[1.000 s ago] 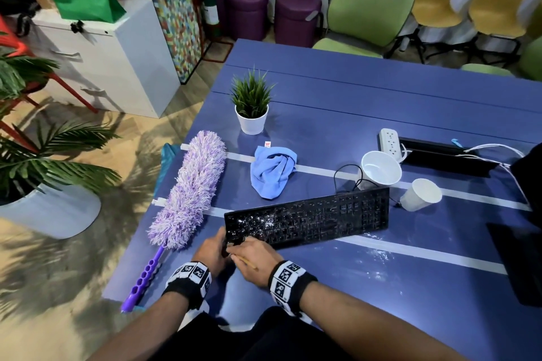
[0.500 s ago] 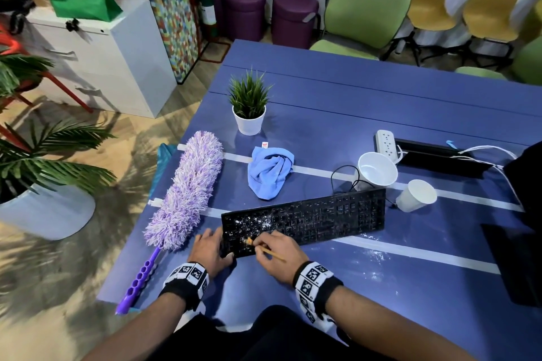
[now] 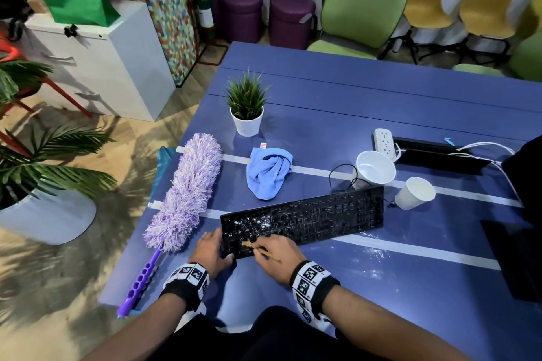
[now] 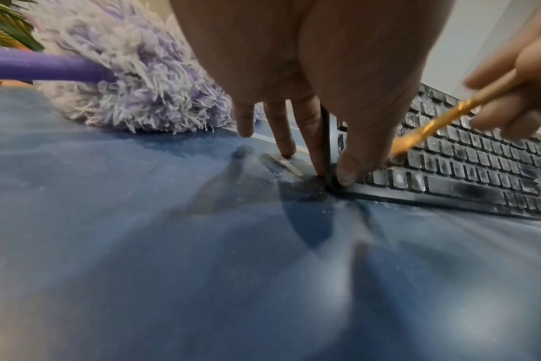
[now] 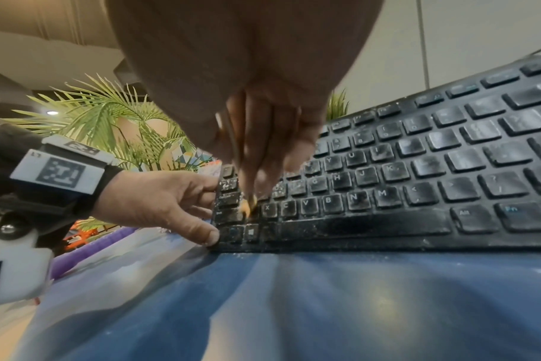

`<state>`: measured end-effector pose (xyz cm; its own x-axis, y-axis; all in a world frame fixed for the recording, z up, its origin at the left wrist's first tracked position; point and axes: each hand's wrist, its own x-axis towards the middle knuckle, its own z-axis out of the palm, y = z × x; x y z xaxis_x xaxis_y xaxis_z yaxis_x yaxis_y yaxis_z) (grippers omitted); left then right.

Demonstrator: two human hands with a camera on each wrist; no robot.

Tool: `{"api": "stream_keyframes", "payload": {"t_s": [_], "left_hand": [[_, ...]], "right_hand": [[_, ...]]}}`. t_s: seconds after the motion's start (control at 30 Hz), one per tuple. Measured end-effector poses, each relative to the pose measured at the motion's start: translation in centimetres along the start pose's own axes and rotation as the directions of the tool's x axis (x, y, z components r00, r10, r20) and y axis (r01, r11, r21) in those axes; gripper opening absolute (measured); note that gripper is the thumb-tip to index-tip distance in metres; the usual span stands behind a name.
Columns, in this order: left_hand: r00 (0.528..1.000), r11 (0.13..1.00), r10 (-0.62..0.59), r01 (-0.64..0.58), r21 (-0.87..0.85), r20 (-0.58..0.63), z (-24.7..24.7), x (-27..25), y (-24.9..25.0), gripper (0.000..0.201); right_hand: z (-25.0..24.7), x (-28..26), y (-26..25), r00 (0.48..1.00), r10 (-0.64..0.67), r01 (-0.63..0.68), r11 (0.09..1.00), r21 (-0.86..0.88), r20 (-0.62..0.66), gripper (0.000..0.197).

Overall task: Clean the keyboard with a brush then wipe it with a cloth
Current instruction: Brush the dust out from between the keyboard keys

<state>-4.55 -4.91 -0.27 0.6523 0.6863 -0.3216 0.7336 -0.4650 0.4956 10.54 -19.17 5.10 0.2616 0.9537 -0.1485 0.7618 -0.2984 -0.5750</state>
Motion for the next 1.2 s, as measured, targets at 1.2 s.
{"api": "stream_keyframes", "payload": {"t_s": [1.2], "left_hand": [[1.000, 0.999, -0.010, 0.011, -0.051, 0.009, 0.1, -0.1, 0.0, 0.061]], "right_hand": [[0.6, -0.2, 1.2, 0.980, -0.199, 0.199, 0.978, -0.069, 0.012, 0.018]]}}
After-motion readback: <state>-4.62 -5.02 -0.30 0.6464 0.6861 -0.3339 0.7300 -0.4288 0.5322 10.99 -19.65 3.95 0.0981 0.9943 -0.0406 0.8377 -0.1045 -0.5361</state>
